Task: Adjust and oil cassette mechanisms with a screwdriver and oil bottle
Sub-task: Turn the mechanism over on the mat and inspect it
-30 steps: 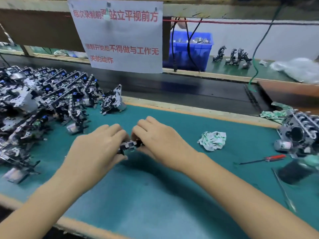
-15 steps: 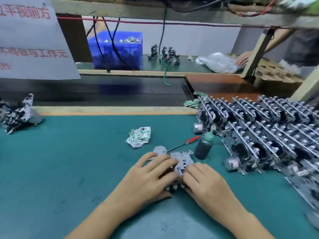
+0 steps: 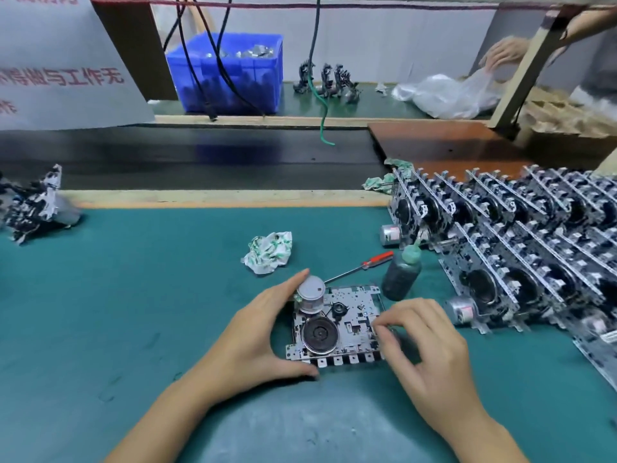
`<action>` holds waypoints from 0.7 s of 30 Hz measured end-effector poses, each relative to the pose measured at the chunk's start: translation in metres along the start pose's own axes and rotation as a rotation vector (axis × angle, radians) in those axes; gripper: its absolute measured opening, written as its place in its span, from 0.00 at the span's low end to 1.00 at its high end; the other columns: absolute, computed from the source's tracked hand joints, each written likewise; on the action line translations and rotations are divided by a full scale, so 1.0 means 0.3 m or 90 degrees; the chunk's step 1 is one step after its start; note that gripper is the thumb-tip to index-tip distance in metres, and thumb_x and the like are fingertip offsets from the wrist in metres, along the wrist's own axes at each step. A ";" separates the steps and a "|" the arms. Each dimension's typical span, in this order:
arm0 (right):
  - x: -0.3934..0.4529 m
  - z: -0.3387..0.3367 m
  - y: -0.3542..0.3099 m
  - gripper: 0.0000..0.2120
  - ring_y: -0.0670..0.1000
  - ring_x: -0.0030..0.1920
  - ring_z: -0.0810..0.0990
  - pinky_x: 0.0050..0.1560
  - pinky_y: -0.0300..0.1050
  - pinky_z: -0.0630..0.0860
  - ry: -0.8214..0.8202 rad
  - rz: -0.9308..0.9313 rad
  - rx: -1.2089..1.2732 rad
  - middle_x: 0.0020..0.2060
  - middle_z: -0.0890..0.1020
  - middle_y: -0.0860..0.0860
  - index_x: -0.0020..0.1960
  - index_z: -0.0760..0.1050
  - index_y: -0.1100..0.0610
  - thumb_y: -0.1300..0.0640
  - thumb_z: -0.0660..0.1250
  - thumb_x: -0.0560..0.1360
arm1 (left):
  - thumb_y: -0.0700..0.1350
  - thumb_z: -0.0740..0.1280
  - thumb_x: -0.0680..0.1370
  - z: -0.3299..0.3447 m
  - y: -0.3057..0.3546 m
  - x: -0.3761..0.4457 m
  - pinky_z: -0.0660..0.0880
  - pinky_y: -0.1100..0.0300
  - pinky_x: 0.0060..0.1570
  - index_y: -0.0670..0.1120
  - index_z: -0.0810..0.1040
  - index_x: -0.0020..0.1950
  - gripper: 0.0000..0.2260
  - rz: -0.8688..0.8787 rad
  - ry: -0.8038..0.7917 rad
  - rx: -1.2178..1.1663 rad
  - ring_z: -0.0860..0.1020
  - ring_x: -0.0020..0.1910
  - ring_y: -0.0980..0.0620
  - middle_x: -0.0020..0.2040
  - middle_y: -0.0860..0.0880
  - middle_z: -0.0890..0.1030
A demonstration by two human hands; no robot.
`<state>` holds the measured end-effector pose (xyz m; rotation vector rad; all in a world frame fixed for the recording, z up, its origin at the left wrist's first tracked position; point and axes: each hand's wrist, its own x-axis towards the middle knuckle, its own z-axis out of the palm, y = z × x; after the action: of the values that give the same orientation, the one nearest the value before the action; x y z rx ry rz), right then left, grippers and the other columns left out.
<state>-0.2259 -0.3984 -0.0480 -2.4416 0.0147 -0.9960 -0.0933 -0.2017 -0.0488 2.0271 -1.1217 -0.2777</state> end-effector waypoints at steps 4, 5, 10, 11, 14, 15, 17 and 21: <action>0.001 0.000 0.009 0.10 0.42 0.44 0.72 0.40 0.37 0.70 0.014 0.075 0.034 0.40 0.76 0.43 0.42 0.77 0.56 0.53 0.61 0.76 | 0.62 0.78 0.60 -0.006 -0.003 -0.001 0.56 0.77 0.65 0.65 0.51 0.73 0.49 0.007 -0.030 0.001 0.59 0.70 0.69 0.69 0.73 0.58; 0.000 0.000 0.010 0.10 0.41 0.44 0.72 0.41 0.34 0.68 0.016 0.086 0.040 0.40 0.75 0.42 0.42 0.77 0.55 0.53 0.61 0.76 | 0.63 0.77 0.60 -0.007 -0.003 -0.001 0.56 0.76 0.65 0.65 0.51 0.73 0.49 0.003 -0.030 0.005 0.60 0.70 0.69 0.69 0.73 0.58; 0.004 0.001 0.007 0.09 0.41 0.43 0.73 0.41 0.30 0.66 0.013 0.112 0.058 0.41 0.75 0.40 0.41 0.76 0.54 0.52 0.61 0.76 | 0.64 0.76 0.61 -0.007 0.000 0.000 0.56 0.78 0.63 0.67 0.50 0.73 0.48 -0.003 -0.029 0.010 0.59 0.70 0.69 0.69 0.74 0.57; 0.005 0.000 0.007 0.09 0.41 0.43 0.73 0.41 0.29 0.66 0.012 0.120 0.062 0.41 0.75 0.39 0.41 0.76 0.54 0.52 0.60 0.76 | 0.64 0.76 0.61 -0.006 -0.001 0.001 0.55 0.78 0.63 0.67 0.49 0.73 0.48 -0.005 -0.029 0.012 0.59 0.70 0.69 0.69 0.75 0.57; 0.006 -0.001 0.007 0.08 0.41 0.42 0.73 0.40 0.29 0.66 0.011 0.137 0.070 0.41 0.75 0.39 0.41 0.76 0.52 0.51 0.60 0.76 | 0.65 0.75 0.60 -0.005 -0.006 -0.003 0.55 0.80 0.62 0.71 0.45 0.72 0.50 -0.011 -0.030 0.005 0.58 0.69 0.71 0.68 0.77 0.56; 0.005 -0.002 0.006 0.08 0.41 0.42 0.73 0.40 0.28 0.66 0.010 0.140 0.070 0.41 0.75 0.39 0.41 0.76 0.52 0.51 0.60 0.76 | 0.65 0.75 0.60 -0.003 -0.007 -0.007 0.54 0.80 0.62 0.73 0.44 0.72 0.51 -0.011 -0.033 -0.003 0.58 0.69 0.71 0.67 0.78 0.56; 0.003 -0.001 0.006 0.08 0.42 0.42 0.74 0.39 0.29 0.67 0.005 0.145 0.075 0.41 0.75 0.39 0.41 0.75 0.52 0.51 0.60 0.75 | 0.65 0.76 0.58 0.003 -0.007 -0.012 0.54 0.79 0.64 0.74 0.41 0.71 0.54 -0.022 -0.038 -0.016 0.57 0.70 0.71 0.67 0.78 0.54; 0.005 0.005 0.004 0.08 0.43 0.41 0.74 0.38 0.30 0.67 -0.007 0.159 0.080 0.41 0.75 0.39 0.41 0.75 0.52 0.50 0.60 0.75 | 0.62 0.73 0.60 0.031 0.018 -0.002 0.55 0.76 0.64 0.71 0.41 0.72 0.52 -0.010 0.005 0.040 0.59 0.67 0.72 0.65 0.76 0.57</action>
<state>-0.2237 -0.3991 -0.0486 -2.2634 0.2399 -0.8462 -0.1019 -0.2078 -0.0512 2.0912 -1.1234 -0.2454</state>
